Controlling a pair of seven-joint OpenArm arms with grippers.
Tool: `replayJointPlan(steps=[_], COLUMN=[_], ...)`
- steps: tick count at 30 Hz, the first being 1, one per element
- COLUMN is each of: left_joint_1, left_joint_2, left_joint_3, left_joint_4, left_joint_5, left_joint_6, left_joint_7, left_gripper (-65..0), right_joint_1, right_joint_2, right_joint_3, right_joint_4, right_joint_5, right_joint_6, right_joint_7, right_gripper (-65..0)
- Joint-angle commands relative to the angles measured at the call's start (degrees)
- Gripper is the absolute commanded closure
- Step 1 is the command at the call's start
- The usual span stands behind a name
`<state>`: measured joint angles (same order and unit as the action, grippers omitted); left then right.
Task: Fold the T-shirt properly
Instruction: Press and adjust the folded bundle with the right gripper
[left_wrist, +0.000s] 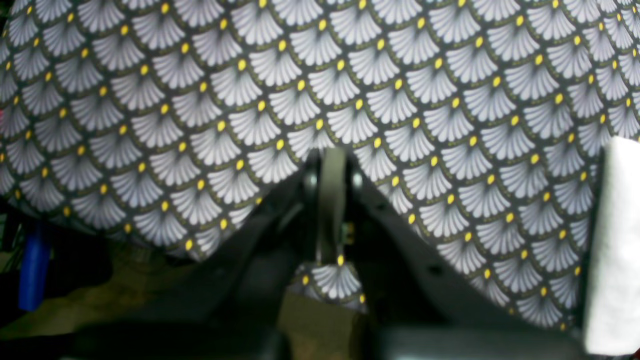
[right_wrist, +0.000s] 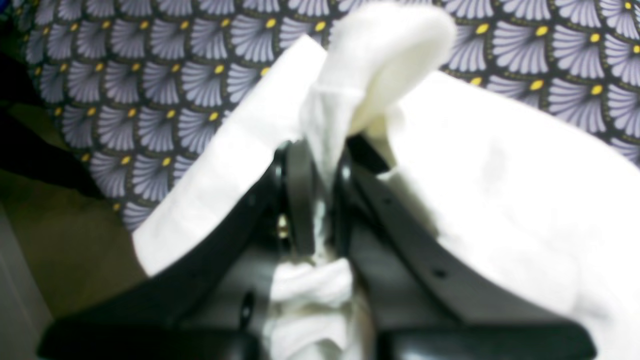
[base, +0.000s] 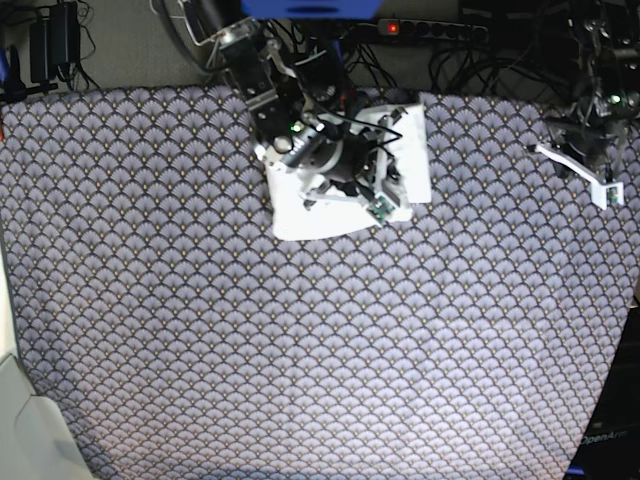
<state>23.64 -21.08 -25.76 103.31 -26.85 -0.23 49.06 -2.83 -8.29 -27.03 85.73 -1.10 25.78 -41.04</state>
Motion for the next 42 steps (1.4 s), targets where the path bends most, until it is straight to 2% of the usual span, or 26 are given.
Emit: replayJointPlan(steps=[1,8,12,18,21,26,33,36,42], left_joint_1=[-0.2,0.0,0.0,-0.4,-0.5,-0.4,-0.5,-0.2,0.0], left_joint_2=[-0.9,-0.6,-0.6,-0.6,-0.6,-0.6,-0.6,-0.5,-0.5], left_joint_3=[-0.3,-0.2,-0.2,-0.2,-0.2,-0.2,-0.2,-0.2,-0.2], left_joint_4=[0.7,0.7,0.7,-1.6,-2.7,-2.9,-2.9,-2.9,-2.9], left_joint_5=[0.0,0.0,0.0,-0.4,-0.4,-0.4,-0.2,-0.2,-0.2], left_joint_6=[-0.1,-0.1,-0.1,-0.1,-0.1,-0.1,-0.1,-0.1,-0.1], left_joint_7=[-1.2,-1.2,-1.2,-1.2,-1.3,-1.3,-1.3,-1.3,-1.3], left_gripper=[-0.5,-0.5,-0.5,-0.5,-0.5,-0.5,-0.5,-0.5,-0.5], right_joint_1=[0.3,-0.8,-1.0,-0.7,-0.3,0.7,2.6,4.2,4.6], right_joint_2=[-0.7,-0.7,1.0,1.0,1.0,3.1,2.9,3.2,5.6], right_joint_3=[-0.4,-2.1,-9.4,-14.7,-14.5,-14.9,-14.9,-14.0,-6.2], right_joint_4=[0.4,0.8,0.8,0.9,1.6,7.9,14.4,16.8,17.0], right_joint_5=[1.1,1.1,1.2,1.1,1.1,1.1,1.1,1.1,1.2], right_joint_6=[0.5,0.8,0.9,0.9,0.9,0.9,0.8,0.6,0.6], right_joint_7=[1.3,2.1,5.7,8.0,8.1,8.1,8.2,8.2,8.2], right_gripper=[-1.8,-23.1,-25.4,-25.4,-25.2,-25.1,-24.8,-20.2,-3.3])
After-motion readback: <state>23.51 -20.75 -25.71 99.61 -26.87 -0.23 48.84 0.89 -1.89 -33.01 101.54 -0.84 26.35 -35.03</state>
